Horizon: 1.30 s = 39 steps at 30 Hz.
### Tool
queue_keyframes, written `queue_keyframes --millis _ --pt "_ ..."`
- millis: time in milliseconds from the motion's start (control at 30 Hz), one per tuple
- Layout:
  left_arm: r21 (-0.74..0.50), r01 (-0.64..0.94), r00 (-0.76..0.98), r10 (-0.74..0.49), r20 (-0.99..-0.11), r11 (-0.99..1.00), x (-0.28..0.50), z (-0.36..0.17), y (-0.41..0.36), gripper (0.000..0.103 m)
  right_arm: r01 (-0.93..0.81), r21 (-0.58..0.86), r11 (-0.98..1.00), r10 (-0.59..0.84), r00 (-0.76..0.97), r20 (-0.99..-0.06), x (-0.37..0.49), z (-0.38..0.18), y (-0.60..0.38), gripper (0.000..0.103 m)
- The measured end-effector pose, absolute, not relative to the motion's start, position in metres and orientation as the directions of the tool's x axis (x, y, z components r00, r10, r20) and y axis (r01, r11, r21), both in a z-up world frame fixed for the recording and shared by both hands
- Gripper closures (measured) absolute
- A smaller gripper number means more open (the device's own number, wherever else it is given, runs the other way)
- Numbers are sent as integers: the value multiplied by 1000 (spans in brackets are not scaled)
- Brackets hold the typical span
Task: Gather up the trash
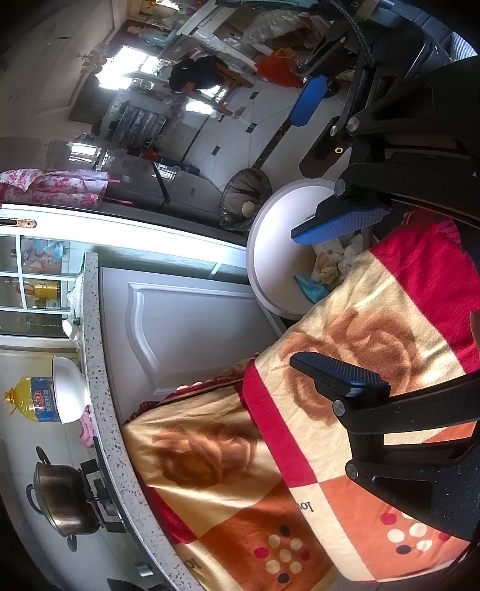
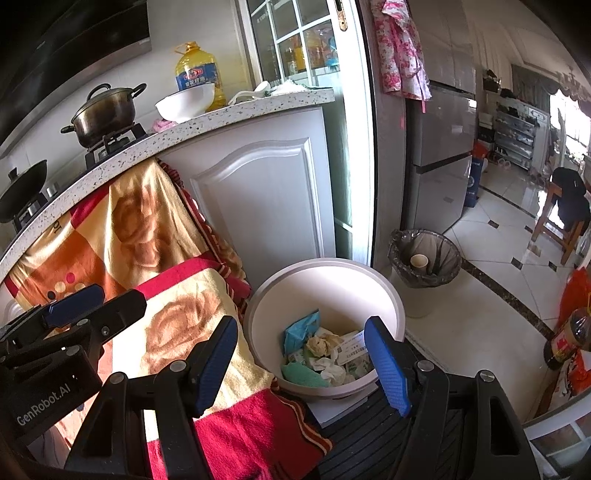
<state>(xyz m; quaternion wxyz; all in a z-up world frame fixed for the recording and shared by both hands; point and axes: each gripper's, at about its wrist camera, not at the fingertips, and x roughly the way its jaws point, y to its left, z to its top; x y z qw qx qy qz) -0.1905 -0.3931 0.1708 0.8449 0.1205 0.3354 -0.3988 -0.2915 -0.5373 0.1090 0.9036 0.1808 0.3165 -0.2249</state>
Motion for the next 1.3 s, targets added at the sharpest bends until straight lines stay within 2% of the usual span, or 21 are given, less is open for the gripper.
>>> queue_keyframes --millis 1300 --pt "-90 756 438 -603 -667 648 -186 166 -393 44 511 147 847 -296 684 -667 -287 108 -536 34"
